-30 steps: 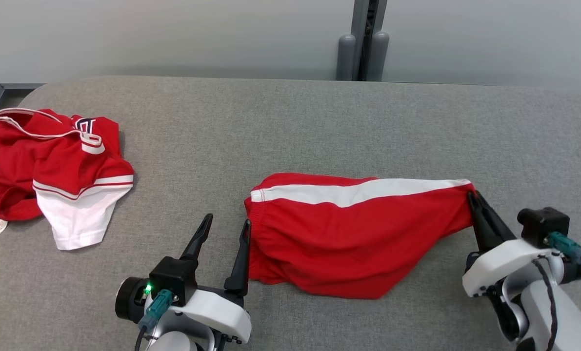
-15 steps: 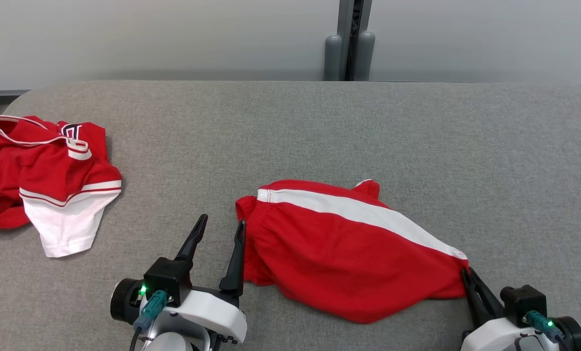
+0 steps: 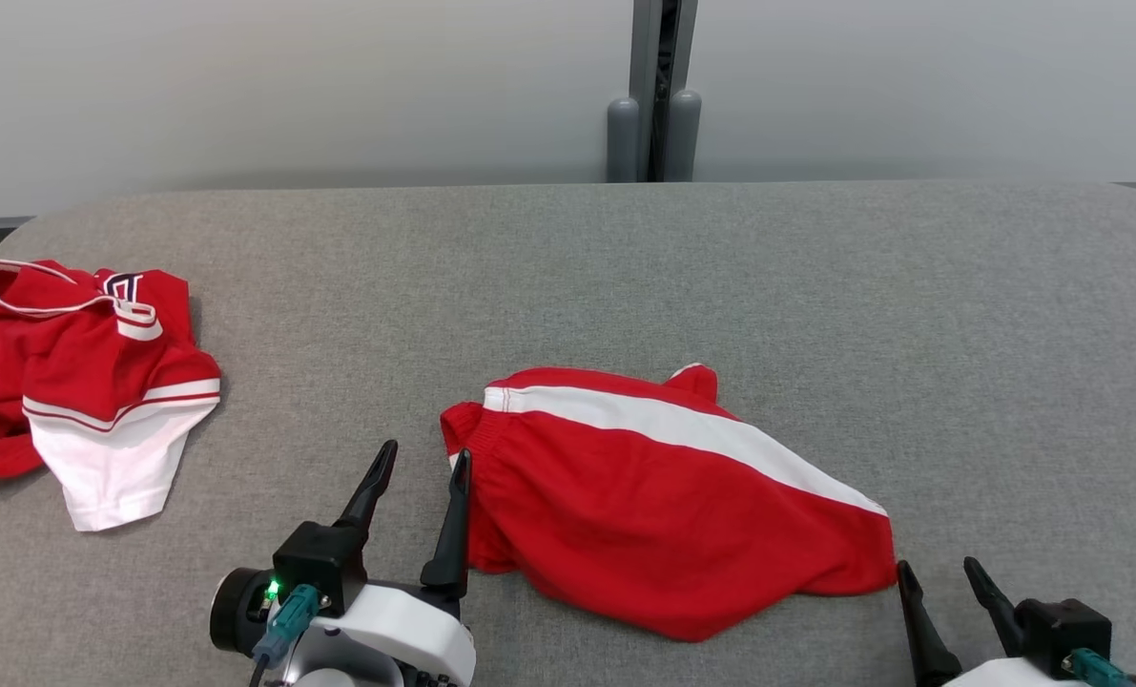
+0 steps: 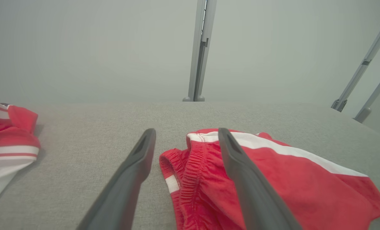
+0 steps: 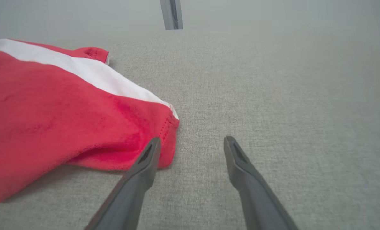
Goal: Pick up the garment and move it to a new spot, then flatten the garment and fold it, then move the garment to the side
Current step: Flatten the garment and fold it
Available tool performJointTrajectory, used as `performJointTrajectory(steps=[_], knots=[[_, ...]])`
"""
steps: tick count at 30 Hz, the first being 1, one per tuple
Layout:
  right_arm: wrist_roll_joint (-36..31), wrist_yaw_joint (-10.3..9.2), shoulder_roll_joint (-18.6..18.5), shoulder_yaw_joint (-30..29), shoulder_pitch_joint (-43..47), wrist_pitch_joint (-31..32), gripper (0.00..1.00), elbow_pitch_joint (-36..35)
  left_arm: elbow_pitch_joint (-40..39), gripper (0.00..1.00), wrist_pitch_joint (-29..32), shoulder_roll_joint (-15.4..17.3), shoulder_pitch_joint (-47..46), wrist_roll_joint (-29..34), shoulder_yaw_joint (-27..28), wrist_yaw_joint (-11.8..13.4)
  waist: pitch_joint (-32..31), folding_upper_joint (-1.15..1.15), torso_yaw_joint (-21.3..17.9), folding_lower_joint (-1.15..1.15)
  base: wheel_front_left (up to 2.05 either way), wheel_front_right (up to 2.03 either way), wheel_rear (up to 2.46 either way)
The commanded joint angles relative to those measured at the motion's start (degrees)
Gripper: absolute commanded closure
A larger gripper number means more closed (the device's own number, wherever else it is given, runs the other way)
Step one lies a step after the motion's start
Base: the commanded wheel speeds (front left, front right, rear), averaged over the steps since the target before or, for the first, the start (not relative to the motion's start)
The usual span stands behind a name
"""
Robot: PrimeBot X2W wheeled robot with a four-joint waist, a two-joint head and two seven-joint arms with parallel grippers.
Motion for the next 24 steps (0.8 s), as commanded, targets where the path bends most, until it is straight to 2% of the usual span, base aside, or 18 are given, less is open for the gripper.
performJointTrajectory(steps=[1,9,16,24], knots=[[1.10,-0.01,-0.29,-0.62,0.60,-0.28,0.00,-1.25,-0.12,0.00,-0.17,0.41,0.54,-0.40,0.30,0.03,-0.73,0.00,-0.80,0.00,0.00,0.00,0.00],[1.57,-0.01,-0.95,-0.96,0.42,-0.10,0.00,-5.62,1.60,0.00,2.42,1.06,-0.56,-1.85,0.30,-0.84,-2.50,0.00,-2.44,0.00,0.00,0.00,0.00],[2.53,0.00,-2.40,0.45,0.20,3.62,0.00,-11.90,4.85,0.00,5.98,0.84,-3.69,-3.42,0.48,-1.62,-3.22,0.00,-3.30,0.00,0.00,0.00,0.00],[3.07,0.00,-2.81,0.27,0.02,6.09,0.00,-18.47,7.41,0.00,5.74,0.09,-6.05,-4.47,1.22,-2.08,-2.97,0.00,-3.46,0.00,0.00,0.00,0.00]])
